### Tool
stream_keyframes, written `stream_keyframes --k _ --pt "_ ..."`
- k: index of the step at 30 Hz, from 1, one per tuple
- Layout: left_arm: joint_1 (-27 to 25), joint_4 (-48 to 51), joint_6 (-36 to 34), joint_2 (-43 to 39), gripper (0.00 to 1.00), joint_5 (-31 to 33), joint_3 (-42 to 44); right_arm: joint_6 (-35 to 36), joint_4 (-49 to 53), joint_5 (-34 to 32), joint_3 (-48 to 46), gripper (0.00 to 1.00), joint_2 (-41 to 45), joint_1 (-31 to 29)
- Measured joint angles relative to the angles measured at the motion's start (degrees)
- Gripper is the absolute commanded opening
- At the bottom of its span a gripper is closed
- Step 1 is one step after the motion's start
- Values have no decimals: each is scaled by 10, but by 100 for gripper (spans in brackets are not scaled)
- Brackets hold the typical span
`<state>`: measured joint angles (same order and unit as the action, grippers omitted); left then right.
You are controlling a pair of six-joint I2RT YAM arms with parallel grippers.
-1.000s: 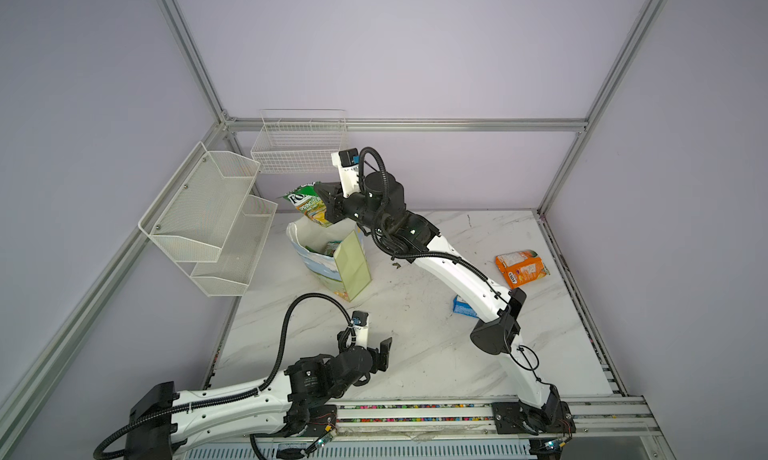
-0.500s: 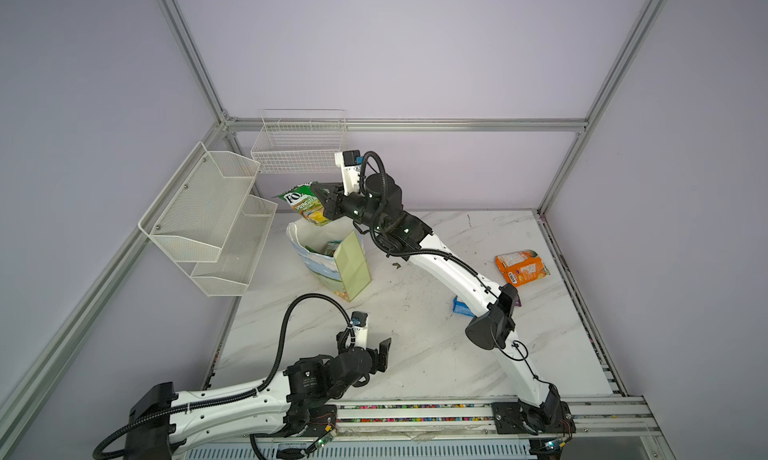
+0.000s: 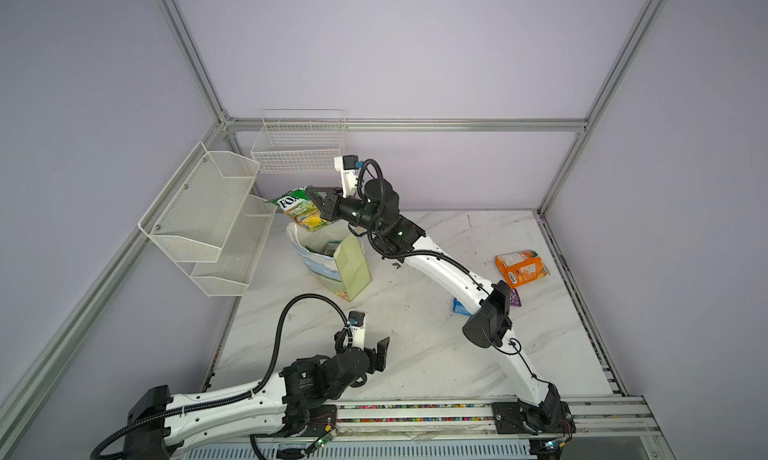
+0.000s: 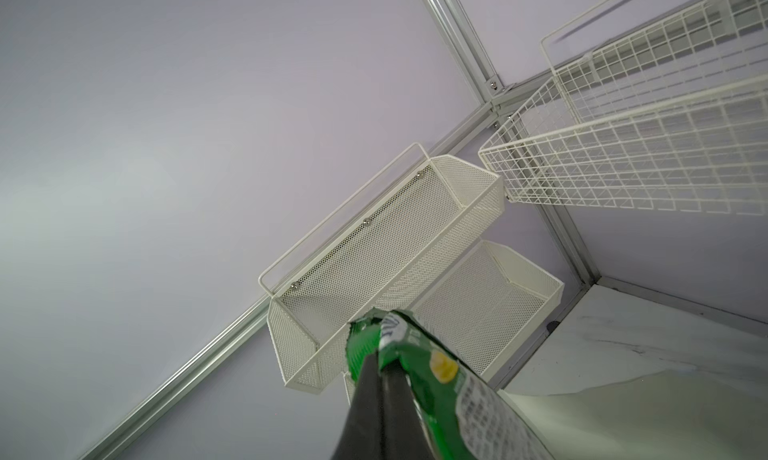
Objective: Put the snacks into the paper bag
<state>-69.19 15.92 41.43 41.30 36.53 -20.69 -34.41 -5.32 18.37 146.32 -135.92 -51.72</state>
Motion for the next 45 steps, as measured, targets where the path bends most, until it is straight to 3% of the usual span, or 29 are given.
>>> stream_keyframes --k 31,33,37,45 --pt "0 22 14 -14 93 4 0 -88 -58 37 -7 0 -44 12" --pt "-1 22 15 -17 93 4 1 -89 -58 37 -7 21 -45 13" --pt "-3 27 15 -21 93 4 7 -91 -70 38 -7 40 -45 13" --pt "-3 28 15 -21 93 4 7 -88 -81 40 -15 44 -44 13"
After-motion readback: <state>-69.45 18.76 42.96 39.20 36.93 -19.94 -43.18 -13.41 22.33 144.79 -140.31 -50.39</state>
